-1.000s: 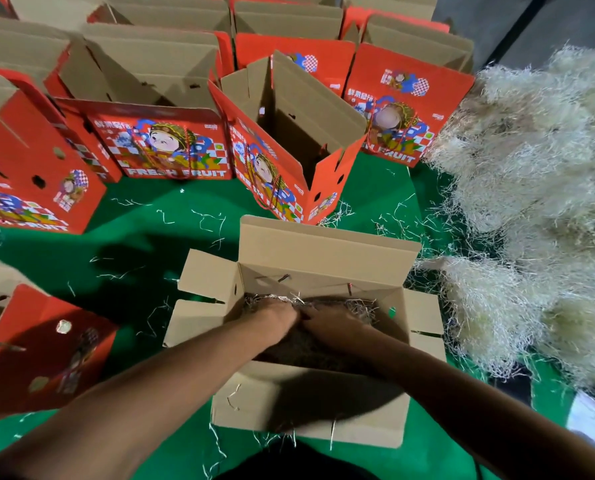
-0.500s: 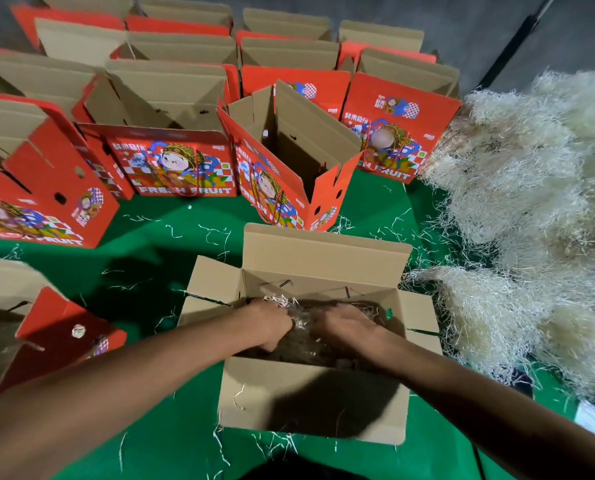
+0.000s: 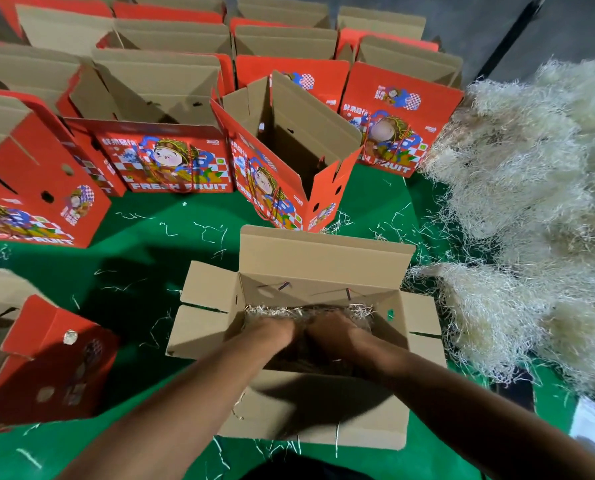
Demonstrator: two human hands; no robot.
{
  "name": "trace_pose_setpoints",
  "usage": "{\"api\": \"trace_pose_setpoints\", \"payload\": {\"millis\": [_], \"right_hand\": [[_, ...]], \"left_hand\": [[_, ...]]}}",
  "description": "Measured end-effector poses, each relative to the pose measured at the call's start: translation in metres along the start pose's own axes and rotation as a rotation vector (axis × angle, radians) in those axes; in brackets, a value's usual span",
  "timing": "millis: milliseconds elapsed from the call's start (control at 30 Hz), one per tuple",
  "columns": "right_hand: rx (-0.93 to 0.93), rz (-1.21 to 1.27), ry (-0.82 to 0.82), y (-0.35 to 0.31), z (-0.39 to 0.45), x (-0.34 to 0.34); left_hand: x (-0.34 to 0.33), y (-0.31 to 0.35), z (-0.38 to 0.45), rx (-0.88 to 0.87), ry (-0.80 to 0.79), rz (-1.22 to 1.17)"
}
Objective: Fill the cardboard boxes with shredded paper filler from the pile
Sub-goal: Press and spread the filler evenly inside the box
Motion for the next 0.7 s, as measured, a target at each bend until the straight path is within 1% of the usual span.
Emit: {"api": "trace_pose_setpoints", "payload": {"millis": [133, 233, 300, 367, 467, 567, 633, 700], "right_hand": [[-0.040, 0.041, -0.035, 0.004, 0.007, -0.007], [0.011, 0.087, -0.032, 0.011, 0.009, -0.014], [0.027, 0.101, -0.028, 0.016, 0.009, -0.017], [0.025, 0.104, -0.015, 0.020, 0.009, -0.021], [0.033, 0.087, -0.017, 0.025, 0.008, -0.026], [0.035, 0.094, -0.052, 0.032, 0.000, -0.026], [0.039, 0.144, -0.051, 0.036, -0.014, -0.022], [0.063, 0.251, 0.086, 0.042, -0.033, -0.009]], "left_hand": [[-0.003, 0.010, 0.008, -0.012, -0.027, 0.141], [-0.005, 0.011, 0.008, 0.012, -0.066, 0.278], [-0.005, 0.005, 0.010, 0.035, -0.050, 0.344], [-0.005, 0.003, 0.010, 0.013, -0.021, 0.425], [-0.008, -0.002, 0.014, 0.060, -0.040, 0.497], [-0.002, -0.006, 0.007, 0.095, -0.014, 0.468], [0.002, -0.008, -0.002, 0.069, 0.017, 0.401], [0.011, -0.006, -0.013, 0.006, 0.088, 0.341]]}}
Point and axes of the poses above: each hand's wrist, its own z-axis towards the middle knuckle, its own x-axis out of the back of the hand, y = z × x, the point moved 8 cm from there along z, towards the middle knuckle, and after that the axes turned 10 degrees about -y, right-handed, at the moved point
